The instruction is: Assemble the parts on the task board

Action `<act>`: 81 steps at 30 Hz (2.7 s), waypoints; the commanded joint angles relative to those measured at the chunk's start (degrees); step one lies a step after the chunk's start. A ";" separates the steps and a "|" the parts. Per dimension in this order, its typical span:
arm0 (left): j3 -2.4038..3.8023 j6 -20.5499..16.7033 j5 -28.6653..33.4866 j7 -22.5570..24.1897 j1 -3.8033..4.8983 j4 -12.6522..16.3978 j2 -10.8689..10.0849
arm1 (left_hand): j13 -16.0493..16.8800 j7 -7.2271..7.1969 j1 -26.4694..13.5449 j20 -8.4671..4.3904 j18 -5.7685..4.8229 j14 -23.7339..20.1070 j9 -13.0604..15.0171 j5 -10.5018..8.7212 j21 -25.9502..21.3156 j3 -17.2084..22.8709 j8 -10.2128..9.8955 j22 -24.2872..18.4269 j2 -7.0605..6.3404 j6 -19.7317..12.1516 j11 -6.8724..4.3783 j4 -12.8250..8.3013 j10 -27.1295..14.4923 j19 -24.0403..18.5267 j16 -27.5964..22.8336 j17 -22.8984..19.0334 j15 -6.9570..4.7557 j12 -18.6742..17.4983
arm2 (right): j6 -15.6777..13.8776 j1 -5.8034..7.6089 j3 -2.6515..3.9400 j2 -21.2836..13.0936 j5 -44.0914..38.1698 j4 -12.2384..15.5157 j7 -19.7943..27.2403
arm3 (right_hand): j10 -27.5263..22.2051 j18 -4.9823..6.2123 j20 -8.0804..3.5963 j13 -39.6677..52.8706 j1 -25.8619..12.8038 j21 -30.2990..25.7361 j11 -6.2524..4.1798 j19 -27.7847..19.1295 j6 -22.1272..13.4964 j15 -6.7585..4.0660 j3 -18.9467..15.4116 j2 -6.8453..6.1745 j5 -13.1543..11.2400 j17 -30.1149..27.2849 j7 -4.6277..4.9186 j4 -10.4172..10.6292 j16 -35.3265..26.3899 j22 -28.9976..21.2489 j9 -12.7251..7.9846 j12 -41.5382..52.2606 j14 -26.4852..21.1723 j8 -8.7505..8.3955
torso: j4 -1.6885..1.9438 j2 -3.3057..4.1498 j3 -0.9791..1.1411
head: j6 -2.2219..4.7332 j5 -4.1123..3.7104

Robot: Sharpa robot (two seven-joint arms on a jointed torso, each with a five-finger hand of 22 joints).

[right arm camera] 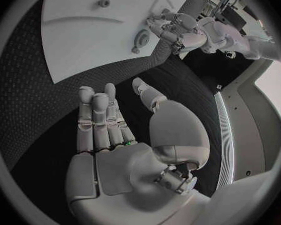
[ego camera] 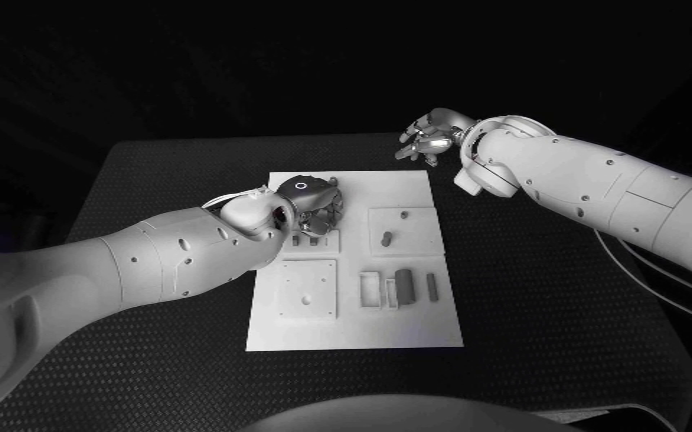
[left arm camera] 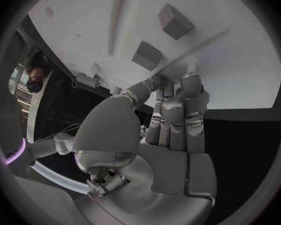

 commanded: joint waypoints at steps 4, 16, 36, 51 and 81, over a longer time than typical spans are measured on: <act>0.18 -1.15 1.21 0.59 -0.02 1.26 -0.69 | 0.22 -0.04 0.40 -0.49 4.07 -0.37 0.08 -0.18 0.30 0.42 0.35 1.22 -0.22 0.43 0.44 -0.02 3.02 0.01 0.33 -0.16 -0.28 0.15 | 0.45 -0.01 0.02 -0.01 -0.47 -0.08 0.44 | -0.25 2.12 -0.41 -0.08 -0.04 -0.16 0.06 -0.12 -0.01 -0.34 -0.06 0.47 0.12 -0.09 2.89 0.12 0.23 1.05 -0.08 0.24 -0.19 0.27 | -0.01 -0.01 -0.02 | 0.06 -0.03; 2.28 -1.61 1.79 0.64 0.32 2.97 -2.19 | 0.35 -0.09 0.50 -0.57 4.03 -0.37 0.10 -0.12 0.30 0.60 0.39 1.20 -0.23 0.53 0.37 -0.04 3.13 0.00 0.41 -0.29 -0.35 0.12 | 0.46 -0.01 0.02 0.00 -0.47 -0.11 0.46 | -0.26 2.12 -0.41 -0.10 -0.05 -0.16 0.06 -0.13 -0.02 -0.33 -0.06 0.46 0.12 -0.10 2.89 0.12 0.23 1.05 -0.10 0.25 -0.19 0.28 | 0.01 0.00 -0.01 | 0.40 0.09; 2.73 -0.67 2.32 -0.21 1.70 6.99 -7.68 | 0.49 -0.12 0.40 -0.63 3.95 -0.38 0.11 -0.15 0.33 0.64 0.42 1.20 -0.42 0.61 0.35 0.02 3.20 0.01 0.51 -0.45 -0.37 0.03 | 0.48 -0.01 0.02 -0.33 -0.47 0.05 0.39 | -0.27 2.12 -0.41 -0.12 -0.05 -0.17 0.06 -0.13 -0.03 -0.33 -0.07 0.44 0.13 -0.12 2.89 0.10 0.24 1.05 -0.11 0.26 -0.20 0.29 | 0.09 0.00 -0.07 | 0.49 0.20; 2.32 1.13 2.16 -0.68 1.68 5.95 -8.32 | 0.57 -0.14 0.44 -0.66 3.90 -0.40 0.11 -0.10 0.31 0.73 0.43 1.20 -0.47 0.63 0.36 0.03 3.20 -0.04 0.56 -0.55 -0.36 -0.04 | 0.37 -0.01 0.02 -0.40 -0.47 0.16 0.41 | -0.27 2.12 -0.42 -0.13 -0.04 -0.17 0.06 -0.13 -0.03 -0.33 -0.06 0.42 0.13 -0.13 2.89 0.09 0.24 1.05 -0.13 0.28 -0.20 0.30 | 0.07 -0.01 -0.06 | 0.32 0.35; 1.18 3.13 2.01 -0.67 1.57 5.38 -7.92 | 0.74 -0.10 0.35 -0.69 3.79 -0.46 0.08 -0.06 0.27 0.84 0.37 1.18 -0.43 0.55 0.38 0.19 3.16 -0.13 0.65 -0.78 -0.35 -0.23 | 0.43 -0.01 0.02 -0.41 -0.47 0.16 0.43 | -0.28 2.12 -0.42 -0.16 -0.02 -0.17 0.06 -0.12 -0.04 -0.33 -0.05 0.43 0.13 -0.16 2.90 0.08 0.26 1.05 -0.16 0.31 -0.20 0.33 | -0.02 -0.01 -0.04 | -0.11 0.22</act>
